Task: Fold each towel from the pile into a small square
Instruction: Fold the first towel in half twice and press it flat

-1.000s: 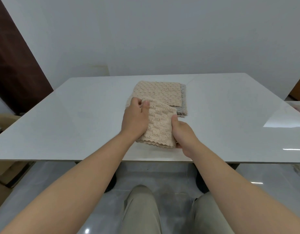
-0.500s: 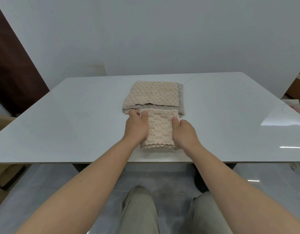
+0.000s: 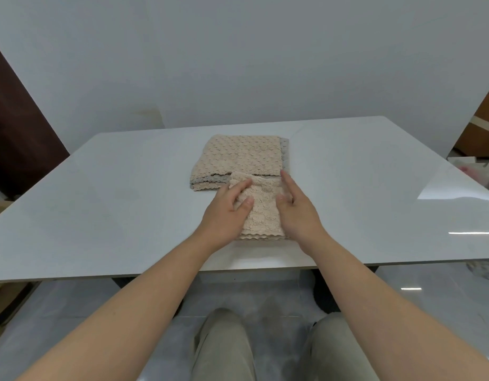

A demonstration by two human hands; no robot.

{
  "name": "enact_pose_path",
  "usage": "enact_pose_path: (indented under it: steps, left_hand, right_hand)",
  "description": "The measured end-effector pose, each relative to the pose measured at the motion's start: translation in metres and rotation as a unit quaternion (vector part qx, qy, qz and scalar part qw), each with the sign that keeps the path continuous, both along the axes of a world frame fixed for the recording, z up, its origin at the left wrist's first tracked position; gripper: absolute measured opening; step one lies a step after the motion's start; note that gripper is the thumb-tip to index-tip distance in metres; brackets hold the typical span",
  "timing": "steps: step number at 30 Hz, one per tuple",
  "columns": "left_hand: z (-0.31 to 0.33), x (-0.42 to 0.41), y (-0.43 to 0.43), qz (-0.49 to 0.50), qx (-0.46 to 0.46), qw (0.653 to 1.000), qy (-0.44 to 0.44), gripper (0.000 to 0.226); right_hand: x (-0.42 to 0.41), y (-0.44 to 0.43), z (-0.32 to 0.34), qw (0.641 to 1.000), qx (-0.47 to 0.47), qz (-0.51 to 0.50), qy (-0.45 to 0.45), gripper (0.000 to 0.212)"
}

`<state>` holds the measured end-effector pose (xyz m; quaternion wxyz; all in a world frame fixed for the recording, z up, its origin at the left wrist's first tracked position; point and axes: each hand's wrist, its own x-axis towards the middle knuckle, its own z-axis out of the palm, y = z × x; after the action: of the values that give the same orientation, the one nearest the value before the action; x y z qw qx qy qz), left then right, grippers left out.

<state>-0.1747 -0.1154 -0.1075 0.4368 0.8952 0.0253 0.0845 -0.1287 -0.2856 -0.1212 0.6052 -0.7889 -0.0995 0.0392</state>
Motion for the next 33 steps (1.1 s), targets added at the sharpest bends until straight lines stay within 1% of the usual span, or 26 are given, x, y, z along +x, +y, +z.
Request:
enact_pose_path:
  steps: [2, 4, 8, 11, 17, 19, 23, 25, 29, 31, 33]
  left_hand:
    - [0.000, 0.002, 0.001, 0.000, -0.026, 1.000, -0.008, 0.048]
    - [-0.003, 0.003, 0.000, 0.003, -0.063, 0.998, -0.015, 0.051]
    - [-0.003, 0.002, -0.007, 0.013, -0.123, 0.992, -0.031, 0.054]
    - [-0.002, 0.002, -0.013, 0.020, -0.162, 0.986, -0.017, 0.056]
    - [0.000, 0.014, -0.025, 0.008, -0.141, 0.990, 0.002, 0.057]
    - [0.004, 0.023, -0.032, -0.006, -0.152, 0.988, 0.018, 0.058]
    - [0.014, 0.046, -0.046, -0.041, -0.208, 0.975, 0.067, 0.065]
    - [0.018, 0.061, -0.053, -0.056, -0.202, 0.974, 0.088, 0.070]
    - [0.022, 0.104, -0.072, -0.094, -0.180, 0.974, 0.100, 0.079]
    - [0.028, 0.129, -0.087, -0.096, -0.165, 0.977, 0.095, 0.078]
    - [0.033, 0.157, -0.101, -0.086, -0.166, 0.978, 0.089, 0.074]
  right_hand:
    - [0.001, -0.004, 0.001, 0.999, 0.043, 0.003, 0.018, 0.047]
    - [0.001, -0.007, 0.000, 0.998, 0.063, 0.004, 0.028, 0.044]
    - [0.002, -0.010, -0.007, 0.995, 0.090, -0.006, 0.038, 0.049]
    - [0.005, -0.014, -0.006, 0.991, 0.117, -0.009, 0.066, 0.051]
    - [0.014, -0.028, 0.002, 0.991, 0.116, -0.024, 0.067, 0.052]
    - [0.020, -0.038, 0.006, 0.992, 0.105, -0.031, 0.059, 0.051]
    - [0.041, -0.067, 0.011, 0.997, 0.052, -0.046, 0.030, 0.050]
    - [0.056, -0.085, 0.014, 0.998, 0.023, -0.061, 0.022, 0.050]
    - [0.097, -0.114, 0.018, 0.996, -0.040, -0.077, 0.002, 0.051]
    - [0.125, -0.123, 0.018, 0.993, -0.086, -0.078, -0.018, 0.051]
    - [0.156, -0.130, 0.019, 0.990, -0.108, -0.080, -0.030, 0.050]
